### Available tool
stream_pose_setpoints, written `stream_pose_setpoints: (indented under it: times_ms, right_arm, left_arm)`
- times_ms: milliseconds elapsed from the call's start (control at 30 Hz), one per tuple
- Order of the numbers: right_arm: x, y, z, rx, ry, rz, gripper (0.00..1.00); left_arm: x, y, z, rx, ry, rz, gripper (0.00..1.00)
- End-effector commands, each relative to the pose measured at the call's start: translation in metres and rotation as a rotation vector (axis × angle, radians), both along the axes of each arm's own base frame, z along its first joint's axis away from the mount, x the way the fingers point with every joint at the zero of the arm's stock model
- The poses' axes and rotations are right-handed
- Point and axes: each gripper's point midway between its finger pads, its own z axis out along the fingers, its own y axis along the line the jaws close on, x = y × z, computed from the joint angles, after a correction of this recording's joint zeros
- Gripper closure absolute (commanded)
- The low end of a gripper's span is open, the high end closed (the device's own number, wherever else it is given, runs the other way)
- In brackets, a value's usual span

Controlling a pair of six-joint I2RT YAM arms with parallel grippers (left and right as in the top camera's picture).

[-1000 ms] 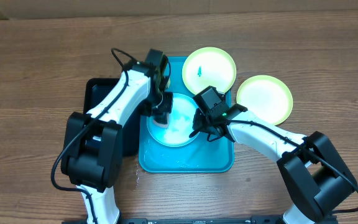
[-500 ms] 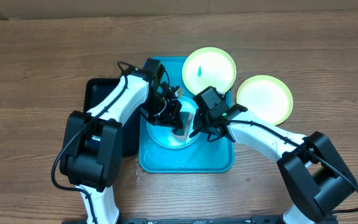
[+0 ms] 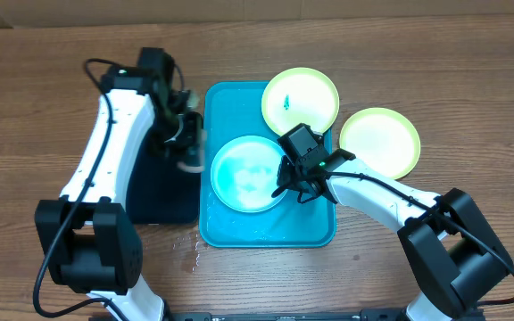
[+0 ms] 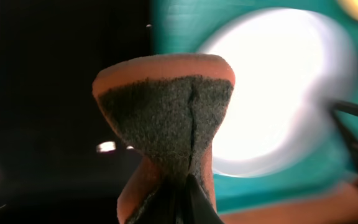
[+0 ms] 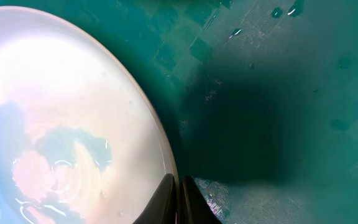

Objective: Clean dirty plates on tray and stack at the side
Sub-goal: 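Move the sponge left and release it on the black tray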

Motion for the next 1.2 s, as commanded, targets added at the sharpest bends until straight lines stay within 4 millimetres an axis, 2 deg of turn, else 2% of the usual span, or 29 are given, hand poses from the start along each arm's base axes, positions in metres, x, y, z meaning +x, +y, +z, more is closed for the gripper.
stream_pose_setpoints:
  times_ms: [0, 100, 200, 267, 333, 467, 567, 600, 700, 733, 767, 900, 967, 1067, 1100, 1167]
  right_arm:
    - [0.0, 0.002, -0.004, -0.002, 0.005, 0.005, 0.96]
    - [0.0, 0.002, -0.004, -0.002, 0.005, 0.005, 0.96]
    - [0.0, 0.002, -0.004, -0.002, 0.005, 0.005, 0.96]
    - [0.0, 0.002, -0.004, -0.002, 0.005, 0.005, 0.96]
    - [0.0, 0.002, -0.004, -0.002, 0.005, 0.005, 0.96]
    - [0.0, 0.002, -0.004, -0.002, 0.004, 0.005, 0.96]
    - [0.0, 0.002, -0.004, -0.002, 0.005, 0.005, 0.96]
    - [0.0, 0.002, -0.004, -0.002, 0.005, 0.005, 0.96]
    - [0.0, 0.002, -0.004, -0.002, 0.005, 0.005, 0.96]
    - [0.0, 0.002, -0.004, -0.002, 0.005, 0.005, 0.96]
    - [0.0, 0.002, -0.004, -0.002, 0.005, 0.005, 0.96]
    - [0.0, 0.002, -0.004, -0.002, 0.004, 0.005, 0.96]
    - [0.0, 0.002, -0.004, -0.002, 0.004, 0.005, 0.96]
    - [0.0, 0.002, -0.004, -0.002, 0.004, 0.005, 0.95]
    - [0.0, 0.002, -0.004, -0.002, 0.004, 0.005, 0.91]
    - [0.0, 0.002, -0.004, -0.001, 0.003, 0.005, 0.9]
  left_arm:
    - [0.003, 0.058, 0.0, 0.282, -0.023, 0.153, 0.96]
    - [0.002, 0.071, -0.012, 0.352, -0.03, 0.17, 0.96]
    - [-0.003, 0.072, -0.03, 0.358, -0.017, 0.166, 0.96]
    - [-0.011, 0.073, -0.052, 0.361, 0.0, 0.137, 0.96]
    - [-0.016, 0.074, -0.062, 0.361, 0.007, 0.135, 0.96]
    - [-0.02, 0.075, -0.073, 0.362, 0.013, 0.139, 0.96]
    - [-0.02, 0.076, -0.073, 0.361, 0.01, 0.141, 0.95]
    - [-0.019, 0.076, -0.073, 0.361, 0.008, 0.142, 0.89]
    - [-0.02, 0.073, -0.074, 0.345, 0.013, 0.151, 0.45]
    - [-0.02, 0.071, -0.074, 0.329, 0.015, 0.152, 0.38]
    - [-0.02, 0.068, -0.074, 0.313, 0.016, 0.152, 0.36]
    - [-0.014, 0.065, -0.063, 0.295, 0.005, 0.166, 0.33]
    - [-0.008, 0.064, -0.048, 0.29, -0.019, 0.18, 0.33]
    - [0.003, 0.062, -0.016, 0.27, -0.089, 0.196, 0.34]
    - [0.008, 0.06, 0.011, 0.248, -0.156, 0.211, 0.33]
    - [0.012, 0.06, 0.042, 0.231, -0.241, 0.243, 0.32]
